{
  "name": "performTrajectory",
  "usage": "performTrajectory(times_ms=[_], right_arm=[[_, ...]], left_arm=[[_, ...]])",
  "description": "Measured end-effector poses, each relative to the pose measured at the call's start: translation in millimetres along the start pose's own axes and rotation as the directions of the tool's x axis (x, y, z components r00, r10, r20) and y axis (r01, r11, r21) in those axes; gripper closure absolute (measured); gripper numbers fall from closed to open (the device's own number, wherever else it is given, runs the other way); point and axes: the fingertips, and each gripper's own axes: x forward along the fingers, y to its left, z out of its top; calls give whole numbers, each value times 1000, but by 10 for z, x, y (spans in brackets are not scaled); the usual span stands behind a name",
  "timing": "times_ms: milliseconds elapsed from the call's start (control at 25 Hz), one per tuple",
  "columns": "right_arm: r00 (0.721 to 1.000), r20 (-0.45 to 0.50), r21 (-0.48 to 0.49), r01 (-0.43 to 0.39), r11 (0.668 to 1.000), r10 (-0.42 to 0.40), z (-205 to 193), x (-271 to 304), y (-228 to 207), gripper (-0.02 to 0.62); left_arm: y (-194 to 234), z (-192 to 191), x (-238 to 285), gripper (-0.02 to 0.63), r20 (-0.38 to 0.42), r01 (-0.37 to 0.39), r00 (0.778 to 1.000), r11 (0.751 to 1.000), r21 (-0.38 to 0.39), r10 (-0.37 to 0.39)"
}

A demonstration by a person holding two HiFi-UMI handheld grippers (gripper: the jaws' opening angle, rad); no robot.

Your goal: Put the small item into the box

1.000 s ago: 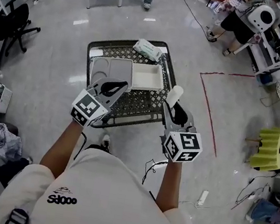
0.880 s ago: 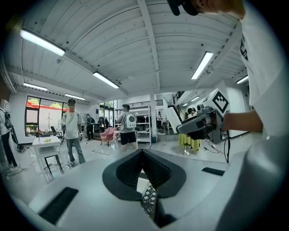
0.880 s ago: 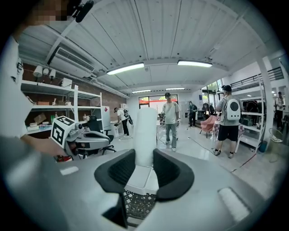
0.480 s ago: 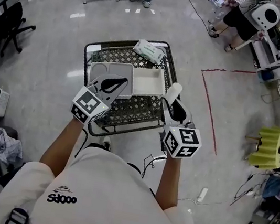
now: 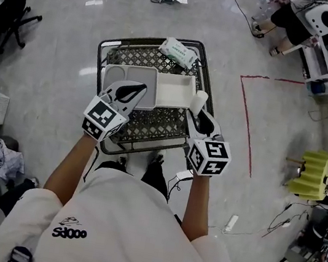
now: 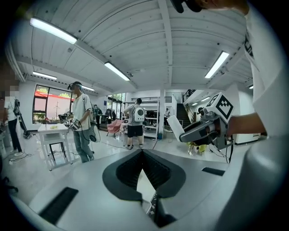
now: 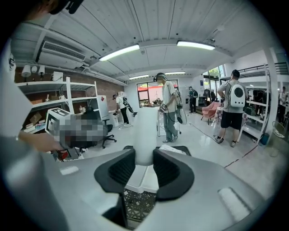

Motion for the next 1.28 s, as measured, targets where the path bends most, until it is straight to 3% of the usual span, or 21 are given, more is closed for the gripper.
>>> performTrajectory(times_ms=[280,520,920,1280], right_arm=[[991,-77,-3,-107,994,107,-152,339,-163,462],[968,-192,-33,-170,985,160,-425,750,-483,462],[889,-399,-88,-279,956,223,-1105,1375,-899,462],[801,-551,-69,-324,943,235,-1713,1792,-1119,462]], left_arm=[[66,-197,136,601,-75,-100,993,993,-54,96],[201,-292,285,601,-111,-198,976,976,-95,187],[233,-630,569,601,-205,-314,938,935,-163,280],[147,-823,739,601,-256,-353,919,915,-192,301]])
